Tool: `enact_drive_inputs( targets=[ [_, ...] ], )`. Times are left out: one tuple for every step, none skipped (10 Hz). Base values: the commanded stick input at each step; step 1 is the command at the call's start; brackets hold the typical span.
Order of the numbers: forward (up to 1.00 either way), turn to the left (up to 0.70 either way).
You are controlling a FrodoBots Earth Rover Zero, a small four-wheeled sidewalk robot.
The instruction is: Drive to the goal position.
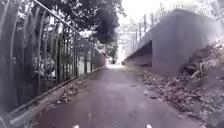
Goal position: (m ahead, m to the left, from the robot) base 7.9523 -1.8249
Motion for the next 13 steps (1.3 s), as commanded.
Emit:
enact_drive_inputs(
  targets=[
    [1.0, 0.0],
    [1.0, 0.0],
    [1.0, 0.0],
    [1.0, 0.0],
    [1.0, -0.03],
    [1.0, -0.27],
    [1.0, -0.38],
    [1.0, -0.33],
    [1.0, -0.16],
    [1.0, -0.04],
    [1.0, 0.0],
    [1.0, 0.0],
    [1.0, 0.0]
  ],
)
